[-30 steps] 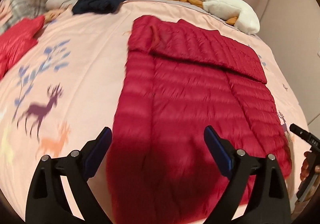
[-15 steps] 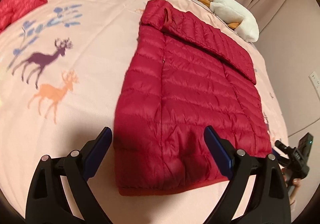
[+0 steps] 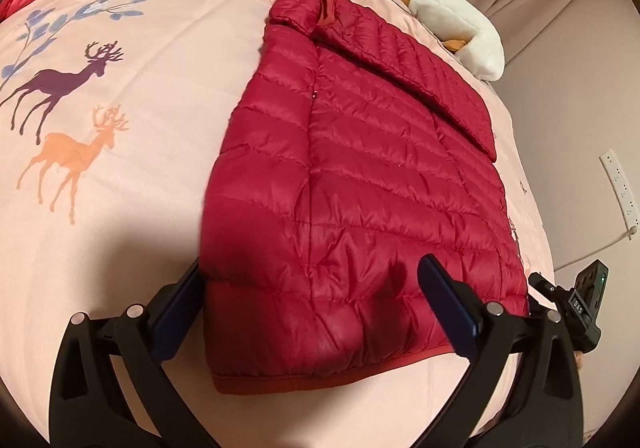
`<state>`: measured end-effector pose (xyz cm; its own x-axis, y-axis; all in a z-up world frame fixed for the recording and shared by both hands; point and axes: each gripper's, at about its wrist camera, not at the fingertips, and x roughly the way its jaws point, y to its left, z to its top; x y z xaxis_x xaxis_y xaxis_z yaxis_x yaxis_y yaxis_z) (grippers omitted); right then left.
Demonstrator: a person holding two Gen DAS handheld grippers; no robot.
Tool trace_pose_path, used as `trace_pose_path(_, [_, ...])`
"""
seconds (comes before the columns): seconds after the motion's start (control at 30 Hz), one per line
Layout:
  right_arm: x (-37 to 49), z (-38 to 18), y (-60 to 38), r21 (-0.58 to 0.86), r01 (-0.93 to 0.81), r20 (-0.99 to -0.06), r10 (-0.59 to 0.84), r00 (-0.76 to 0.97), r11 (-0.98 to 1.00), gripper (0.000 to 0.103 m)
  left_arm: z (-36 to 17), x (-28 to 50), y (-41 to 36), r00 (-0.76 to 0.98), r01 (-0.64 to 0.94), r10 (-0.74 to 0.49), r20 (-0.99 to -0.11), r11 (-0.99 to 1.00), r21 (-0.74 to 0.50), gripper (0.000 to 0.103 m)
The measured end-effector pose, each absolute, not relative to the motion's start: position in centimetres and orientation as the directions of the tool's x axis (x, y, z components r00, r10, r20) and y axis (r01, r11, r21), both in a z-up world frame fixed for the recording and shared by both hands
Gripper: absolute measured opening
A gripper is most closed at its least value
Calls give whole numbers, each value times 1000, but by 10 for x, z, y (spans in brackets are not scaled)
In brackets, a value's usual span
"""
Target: Fold large clothes
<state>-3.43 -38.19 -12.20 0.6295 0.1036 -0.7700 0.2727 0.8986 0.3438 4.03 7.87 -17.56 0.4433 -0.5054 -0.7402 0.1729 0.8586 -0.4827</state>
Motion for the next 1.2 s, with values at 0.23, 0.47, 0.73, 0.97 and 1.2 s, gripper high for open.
trace_pose_path(0.23, [-22, -124, -377, 355, 255, -769, 126, 626, 899, 94, -176, 52, 74, 435, 196, -525, -732, 848, -492, 102])
trace_pose_path(0.47, [-12, -126, -373, 366, 238, -767, 147, 625, 900, 94, -177, 62, 71, 429, 213, -545, -721, 836, -505, 102])
trace_pose_path(0.73, [4, -126, -371, 392, 228, -762, 176, 623, 891, 94, -177, 72, 67, 422, 222, -574, -701, 816, -534, 102])
trace_pose_path(0.97, [12, -128, -376, 448, 223, -743, 221, 632, 866, 94, -178, 84, 62, 385, 219, -666, -639, 739, -637, 102])
trace_pose_path(1.2, [1, -129, -375, 490, 190, -729, 280, 625, 851, 94, -179, 72, 61, 360, 251, -703, -614, 706, -662, 101])
